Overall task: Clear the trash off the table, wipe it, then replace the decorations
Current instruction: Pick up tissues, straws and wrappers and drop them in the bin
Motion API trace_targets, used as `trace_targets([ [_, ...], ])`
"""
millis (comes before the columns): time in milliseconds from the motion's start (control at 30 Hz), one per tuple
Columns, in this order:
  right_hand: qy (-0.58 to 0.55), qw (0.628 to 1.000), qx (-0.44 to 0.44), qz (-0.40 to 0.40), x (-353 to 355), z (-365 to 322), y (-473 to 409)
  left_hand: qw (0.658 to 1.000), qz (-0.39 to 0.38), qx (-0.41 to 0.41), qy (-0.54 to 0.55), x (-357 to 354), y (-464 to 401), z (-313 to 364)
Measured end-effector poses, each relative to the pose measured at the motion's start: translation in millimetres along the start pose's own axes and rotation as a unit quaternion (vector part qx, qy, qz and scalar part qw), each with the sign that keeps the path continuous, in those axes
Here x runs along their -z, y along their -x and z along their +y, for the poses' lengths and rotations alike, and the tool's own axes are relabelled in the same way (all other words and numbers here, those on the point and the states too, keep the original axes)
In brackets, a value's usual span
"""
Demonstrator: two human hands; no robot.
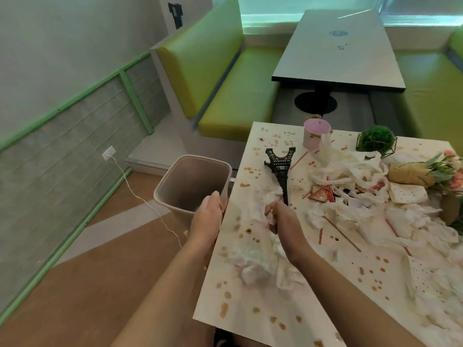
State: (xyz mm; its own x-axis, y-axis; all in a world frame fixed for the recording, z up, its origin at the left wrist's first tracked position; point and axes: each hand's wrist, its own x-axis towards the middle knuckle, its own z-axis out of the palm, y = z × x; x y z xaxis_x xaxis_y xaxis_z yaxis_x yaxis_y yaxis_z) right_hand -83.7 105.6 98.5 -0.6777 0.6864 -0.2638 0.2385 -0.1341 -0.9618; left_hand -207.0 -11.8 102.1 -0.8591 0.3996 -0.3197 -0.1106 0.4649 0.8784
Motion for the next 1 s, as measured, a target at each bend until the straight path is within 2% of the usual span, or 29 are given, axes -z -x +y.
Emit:
trace_targets([
  [67,0.003,0.999,0.005,-0.039,-24,-14,-12,1.000,-0.012,0.005,0.009,18,-18,4],
  [133,0.062,0.996,0.019,-0.067,-47,-21,-27,1.000,-0.021,-0.001,-0.002,35,-35,9],
  [267,0.146,0.982,0.078,-0.091,-90,-35,-52,0.997,0.005,-0.055,-0.061,63,-66,10],
  [400,0.219,0.967,0.114,-0.064,-130,-37,-81,0.987,0.032,-0.091,-0.131,83,-98,1],
  [467,0.287,0.946,0.146,-0.033,-143,-35,-92,0.985,0.049,-0.098,-0.133,89,-109,-4],
  [600,0.365,0.913,0.183,-0.012,-156,-22,-104,0.967,0.050,-0.129,-0.215,93,-127,-14],
  [700,0.448,0.872,0.195,-0.006,-155,-11,-109,0.955,0.017,-0.132,-0.265,93,-135,-22],
  [767,0.509,0.837,0.201,-0.014,-150,-9,-108,0.939,-0.041,-0.097,-0.328,94,-136,-26],
  [800,0.515,0.835,0.194,-0.018,-146,-8,-107,0.928,-0.068,-0.082,-0.357,94,-135,-27],
  [867,0.479,0.858,0.183,-0.009,-137,-7,-101,0.916,-0.088,-0.086,-0.382,94,-131,-25],
  [1000,0.332,0.929,0.155,0.052,-109,0,-80,0.937,-0.078,-0.128,-0.316,85,-119,-20],
])
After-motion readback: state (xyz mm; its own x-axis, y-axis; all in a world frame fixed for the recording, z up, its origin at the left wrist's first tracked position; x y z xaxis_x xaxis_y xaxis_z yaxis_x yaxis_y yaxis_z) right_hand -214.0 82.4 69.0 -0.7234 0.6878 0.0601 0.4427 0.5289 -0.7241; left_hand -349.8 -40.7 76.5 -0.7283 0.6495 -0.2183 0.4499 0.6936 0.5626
